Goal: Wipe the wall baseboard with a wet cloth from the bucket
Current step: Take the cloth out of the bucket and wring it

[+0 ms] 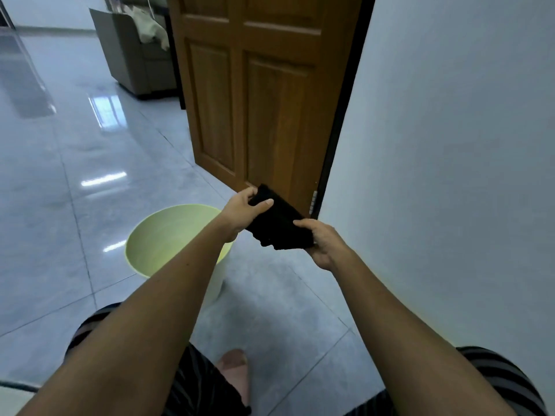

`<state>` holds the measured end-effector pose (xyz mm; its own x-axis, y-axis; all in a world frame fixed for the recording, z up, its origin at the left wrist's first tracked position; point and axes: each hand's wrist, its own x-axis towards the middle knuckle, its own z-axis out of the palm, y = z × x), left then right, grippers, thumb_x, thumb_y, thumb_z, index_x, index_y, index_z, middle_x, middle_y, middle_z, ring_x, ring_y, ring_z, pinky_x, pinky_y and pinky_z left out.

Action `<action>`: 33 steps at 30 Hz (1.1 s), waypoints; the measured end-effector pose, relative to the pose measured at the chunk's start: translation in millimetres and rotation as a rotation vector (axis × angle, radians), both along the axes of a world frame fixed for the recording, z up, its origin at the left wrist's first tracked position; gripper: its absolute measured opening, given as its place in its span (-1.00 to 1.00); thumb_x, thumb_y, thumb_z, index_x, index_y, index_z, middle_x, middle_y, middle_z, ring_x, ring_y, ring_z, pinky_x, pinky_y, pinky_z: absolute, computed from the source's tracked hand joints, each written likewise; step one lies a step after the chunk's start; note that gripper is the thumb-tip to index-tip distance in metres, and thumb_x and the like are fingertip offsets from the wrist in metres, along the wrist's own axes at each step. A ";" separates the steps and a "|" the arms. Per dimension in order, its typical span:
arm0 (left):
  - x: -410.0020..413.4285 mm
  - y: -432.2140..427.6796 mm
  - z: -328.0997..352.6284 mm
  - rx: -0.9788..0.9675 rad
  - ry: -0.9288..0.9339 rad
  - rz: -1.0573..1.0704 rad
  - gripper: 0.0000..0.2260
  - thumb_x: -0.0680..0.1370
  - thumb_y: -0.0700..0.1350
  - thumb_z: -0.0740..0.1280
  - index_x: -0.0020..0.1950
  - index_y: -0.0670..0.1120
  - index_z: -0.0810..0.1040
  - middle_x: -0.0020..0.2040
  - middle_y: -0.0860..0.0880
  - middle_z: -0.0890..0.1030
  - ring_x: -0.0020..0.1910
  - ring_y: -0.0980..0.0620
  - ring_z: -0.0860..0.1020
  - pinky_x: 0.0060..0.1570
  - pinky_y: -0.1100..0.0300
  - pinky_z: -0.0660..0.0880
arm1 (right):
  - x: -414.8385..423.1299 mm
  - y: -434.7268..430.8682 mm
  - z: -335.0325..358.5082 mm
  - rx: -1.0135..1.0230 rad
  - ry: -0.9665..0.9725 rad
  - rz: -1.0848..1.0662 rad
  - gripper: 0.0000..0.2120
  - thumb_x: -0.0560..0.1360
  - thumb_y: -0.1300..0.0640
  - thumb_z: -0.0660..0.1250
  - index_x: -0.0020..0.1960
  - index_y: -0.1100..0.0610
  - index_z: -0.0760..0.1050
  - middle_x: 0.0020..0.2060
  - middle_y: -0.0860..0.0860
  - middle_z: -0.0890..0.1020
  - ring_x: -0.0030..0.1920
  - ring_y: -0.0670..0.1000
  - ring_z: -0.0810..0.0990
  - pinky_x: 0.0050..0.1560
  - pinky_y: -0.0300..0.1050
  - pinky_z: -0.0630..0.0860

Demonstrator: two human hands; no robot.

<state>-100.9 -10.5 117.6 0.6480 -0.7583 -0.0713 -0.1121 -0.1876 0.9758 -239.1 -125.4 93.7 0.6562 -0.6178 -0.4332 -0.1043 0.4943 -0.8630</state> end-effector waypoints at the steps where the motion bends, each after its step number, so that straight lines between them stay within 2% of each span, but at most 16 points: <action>1: -6.1 -2.8 4.3 -0.034 0.004 -0.006 -0.93 0.52 -0.12 0.37 -0.06 -0.09 0.51 -0.16 -0.08 0.60 -0.19 -0.05 0.59 -0.35 0.24 0.50 | -7.8 -0.4 0.8 0.079 -0.033 -0.007 -0.79 0.49 0.26 0.34 0.10 0.30 0.52 0.09 0.21 0.60 0.05 0.15 0.60 -0.17 -0.09 0.62; 4: -24.7 -10.4 16.7 -0.073 0.001 -0.051 -0.96 0.51 -0.19 0.38 -0.10 -0.08 0.54 -0.18 -0.05 0.61 -0.20 0.04 0.61 -0.32 0.31 0.51 | -30.4 0.4 -4.5 0.299 -0.086 -0.032 -0.64 0.49 0.17 0.37 0.23 0.29 0.44 0.14 0.21 0.56 0.09 0.19 0.59 -0.04 0.02 0.62; 6: -35.3 -13.7 21.4 -0.072 0.010 -0.067 -0.97 0.51 -0.18 0.38 -0.09 -0.08 0.55 -0.17 -0.04 0.62 -0.16 0.04 0.62 -0.28 0.30 0.52 | -44.6 3.0 -11.4 0.364 -0.026 0.018 -0.57 0.47 0.07 0.41 0.25 0.26 0.45 0.15 0.18 0.57 0.11 0.17 0.58 0.00 0.06 0.59; 8: -43.2 -16.3 23.6 -0.089 0.020 -0.060 -0.94 0.52 -0.16 0.37 -0.05 -0.11 0.55 -0.13 -0.07 0.61 -0.09 -0.01 0.61 -0.18 0.24 0.54 | -53.6 7.2 -16.4 0.411 -0.004 0.053 -0.59 0.48 0.01 0.39 0.23 0.21 0.48 0.13 0.14 0.59 0.12 0.17 0.57 0.05 0.21 0.53; 10: -50.0 -16.6 23.5 -0.092 0.056 -0.046 -0.84 0.52 -0.15 0.36 0.05 -0.18 0.54 -0.11 -0.09 0.61 -0.06 -0.04 0.61 -0.11 0.20 0.56 | -56.3 14.5 -14.3 0.470 -0.126 -0.024 -0.65 0.51 0.06 0.36 0.22 0.22 0.45 0.14 0.16 0.56 0.19 0.21 0.52 0.08 0.32 0.46; 12: -54.0 -13.3 21.8 -0.015 0.086 -0.031 -0.74 0.53 -0.10 0.36 0.13 -0.24 0.51 -0.09 -0.10 0.62 -0.06 -0.05 0.61 -0.12 0.19 0.57 | -53.7 18.7 -9.1 0.463 -0.274 -0.151 -0.69 0.55 0.16 0.30 0.25 0.26 0.41 0.20 0.21 0.52 0.26 0.24 0.48 0.13 0.23 0.47; 14: -53.5 -9.4 15.2 0.139 0.047 -0.003 -0.63 0.53 -0.01 0.35 0.17 -0.26 0.50 0.01 -0.12 0.61 0.04 -0.07 0.58 0.01 0.14 0.54 | -50.4 16.7 -1.5 0.370 -0.336 -0.233 -0.65 0.56 0.23 0.26 0.32 0.30 0.39 0.25 0.24 0.51 0.25 0.21 0.50 0.17 0.07 0.51; 16: -57.3 -3.1 9.4 0.196 0.085 0.007 -0.62 0.55 0.02 0.29 0.20 -0.25 0.48 0.10 -0.12 0.57 0.17 -0.10 0.52 0.13 0.11 0.49 | -52.8 13.0 8.9 0.271 -0.360 -0.240 -0.61 0.55 0.28 0.25 0.36 0.32 0.35 0.24 0.25 0.52 0.17 0.17 0.54 -0.02 -0.05 0.61; 19: -68.2 3.6 4.5 0.140 0.331 -0.031 -0.59 0.59 0.05 0.19 0.35 -0.15 0.38 0.31 -0.13 0.48 0.27 -0.12 0.47 0.20 -0.01 0.45 | -59.1 10.1 27.6 0.159 -0.386 -0.190 -0.68 0.57 0.32 0.21 0.32 0.28 0.34 0.16 0.23 0.53 0.01 0.12 0.57 -0.40 -0.15 0.60; 22: -78.2 4.8 -3.4 0.090 0.638 -0.139 -0.45 0.56 0.19 0.15 0.48 -0.06 0.21 0.43 -0.13 0.37 0.32 -0.27 0.44 0.08 -0.24 0.46 | -59.7 10.4 42.9 0.117 -0.374 -0.144 -0.68 0.58 0.30 0.21 0.32 0.25 0.36 0.04 0.18 0.57 -0.03 0.09 0.58 -0.43 -0.18 0.58; 24: -85.4 0.9 -4.6 -0.036 0.765 -0.156 -0.47 0.56 0.16 0.18 0.44 -0.10 0.27 0.38 -0.17 0.43 0.24 -0.26 0.50 -0.02 -0.20 0.53 | -55.6 9.7 49.5 0.093 -0.363 -0.174 -0.64 0.57 0.25 0.25 0.35 0.26 0.37 0.06 0.17 0.59 -0.02 0.09 0.59 -0.40 -0.18 0.60; 27: -94.2 -7.0 4.6 -0.227 0.833 -0.038 -0.63 0.56 -0.01 0.28 0.30 -0.16 0.38 0.29 -0.20 0.50 0.11 -0.19 0.55 -0.01 -0.08 0.57 | -52.7 6.0 56.3 0.122 -0.383 -0.336 -0.57 0.50 0.19 0.38 0.32 0.26 0.42 0.15 0.19 0.59 0.05 0.12 0.60 -0.28 -0.11 0.64; 29: -95.7 -15.2 12.2 -0.258 0.777 0.016 -0.68 0.55 -0.07 0.31 0.25 -0.15 0.40 0.25 -0.20 0.50 0.11 -0.16 0.52 -0.04 -0.01 0.58 | -54.2 5.8 53.8 0.192 -0.356 -0.442 -0.53 0.46 0.07 0.42 0.30 0.23 0.43 0.10 0.16 0.61 0.09 0.18 0.57 -0.05 0.05 0.61; 31: -98.8 -25.1 19.1 -0.209 0.686 0.019 -0.72 0.54 -0.07 0.33 0.20 -0.15 0.43 0.19 -0.18 0.51 0.09 -0.13 0.53 -0.14 0.07 0.61 | -58.0 12.5 49.0 0.291 -0.318 -0.407 -0.59 0.51 -0.11 0.30 0.20 0.15 0.45 -0.05 0.14 0.56 0.11 0.26 0.47 0.24 0.25 0.39; 32: -100.9 -31.2 20.8 -0.181 0.642 0.029 -0.73 0.54 -0.06 0.33 0.17 -0.15 0.44 0.13 -0.16 0.52 0.02 -0.11 0.54 -0.19 0.11 0.62 | -58.7 14.5 45.7 0.335 -0.333 -0.373 -0.60 0.53 -0.16 0.23 0.14 0.15 0.46 -0.10 0.13 0.53 0.12 0.30 0.43 0.33 0.30 0.29; 33: -102.3 -35.6 21.6 -0.144 0.592 0.054 -0.73 0.54 -0.05 0.33 0.16 -0.16 0.45 0.08 -0.15 0.53 -0.05 -0.08 0.56 -0.22 0.13 0.63 | -59.6 17.4 43.3 0.377 -0.371 -0.351 -0.61 0.54 -0.17 0.20 0.09 0.16 0.48 -0.11 0.14 0.52 0.09 0.30 0.45 0.32 0.30 0.29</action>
<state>-203.2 -46.2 139.2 0.5677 -0.7540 -0.3305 0.4629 -0.0396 0.8855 -298.7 -108.0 137.0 0.5903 -0.6729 -0.4458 0.3918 0.7217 -0.5706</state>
